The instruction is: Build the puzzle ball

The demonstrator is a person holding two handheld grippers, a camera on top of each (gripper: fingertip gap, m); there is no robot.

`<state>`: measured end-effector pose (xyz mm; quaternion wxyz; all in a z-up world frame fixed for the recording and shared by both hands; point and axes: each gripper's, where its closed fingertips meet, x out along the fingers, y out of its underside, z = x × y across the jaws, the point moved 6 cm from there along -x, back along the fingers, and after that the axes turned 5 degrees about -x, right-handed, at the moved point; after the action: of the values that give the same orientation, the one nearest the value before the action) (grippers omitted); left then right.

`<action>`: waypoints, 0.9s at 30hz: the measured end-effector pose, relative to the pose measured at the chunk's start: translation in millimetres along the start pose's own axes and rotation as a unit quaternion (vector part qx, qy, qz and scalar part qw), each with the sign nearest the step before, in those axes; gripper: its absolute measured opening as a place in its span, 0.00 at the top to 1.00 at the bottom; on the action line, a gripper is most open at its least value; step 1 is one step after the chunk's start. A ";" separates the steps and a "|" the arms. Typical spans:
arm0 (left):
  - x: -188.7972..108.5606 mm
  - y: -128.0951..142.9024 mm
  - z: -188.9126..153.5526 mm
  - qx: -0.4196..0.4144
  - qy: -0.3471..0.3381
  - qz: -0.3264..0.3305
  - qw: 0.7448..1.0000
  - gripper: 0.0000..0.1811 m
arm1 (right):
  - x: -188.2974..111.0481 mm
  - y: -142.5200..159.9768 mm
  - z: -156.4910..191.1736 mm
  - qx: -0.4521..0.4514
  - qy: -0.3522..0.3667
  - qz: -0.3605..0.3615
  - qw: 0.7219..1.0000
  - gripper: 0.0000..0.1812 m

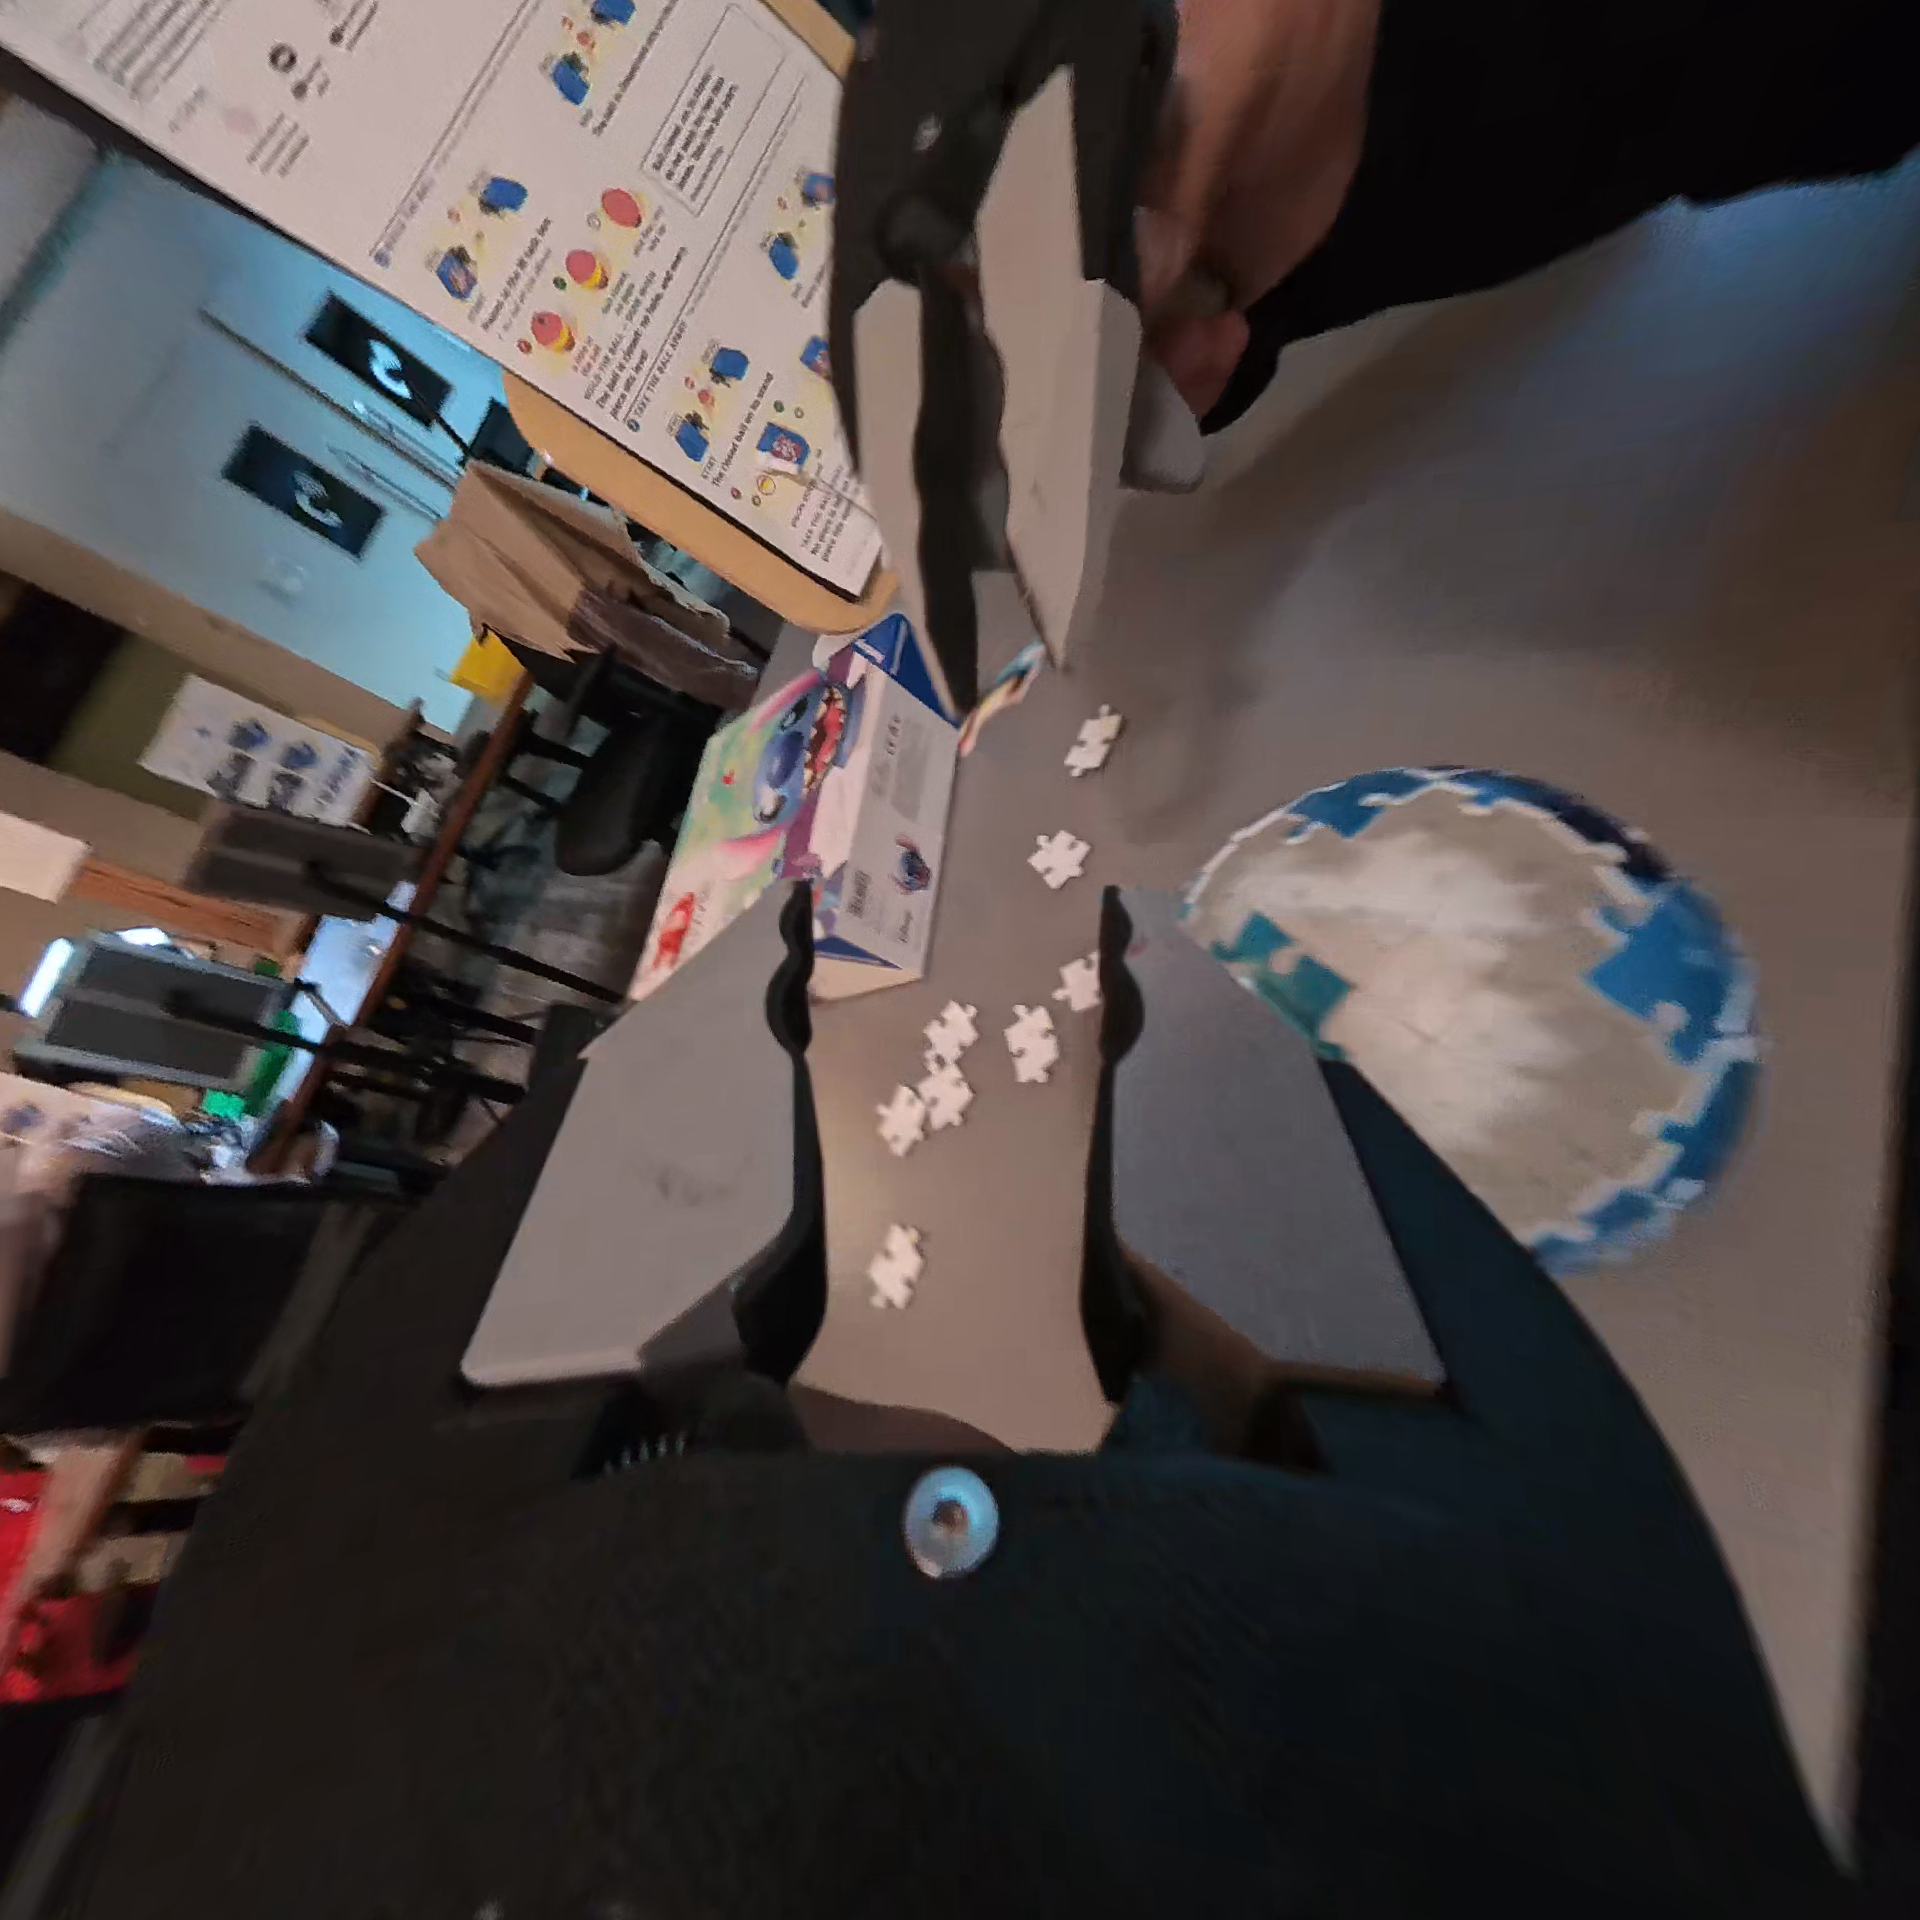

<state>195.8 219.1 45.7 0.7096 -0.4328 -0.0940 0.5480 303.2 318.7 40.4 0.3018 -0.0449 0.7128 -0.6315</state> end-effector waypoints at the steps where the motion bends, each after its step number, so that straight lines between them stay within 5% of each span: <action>1: 9.0 1.7 3.7 0.019 0.005 -0.005 1.000 0.71 | 7.3 -5.7 -5.0 0.004 -0.011 0.007 1.000 0.86; 12: 39.0 26.4 -1.9 0.160 0.006 -0.099 0.982 0.86 | 51.8 -2.0 -26.5 0.034 -0.059 0.078 0.995 0.86; 15: 37.5 26.6 -6.5 0.183 0.002 -0.107 0.977 0.96 | 51.6 -5.2 -25.4 0.039 -0.061 0.078 0.994 0.86; 27: 20.8 8.8 -18.7 0.251 -0.079 -0.190 0.946 1.00 | 23.7 -0.9 -3.9 -0.041 0.020 0.044 0.998 0.81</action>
<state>209.0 227.7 21.0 0.8765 -0.1701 -0.0899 0.4414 281.7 311.3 32.5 0.3132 -0.0131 0.7452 -0.5886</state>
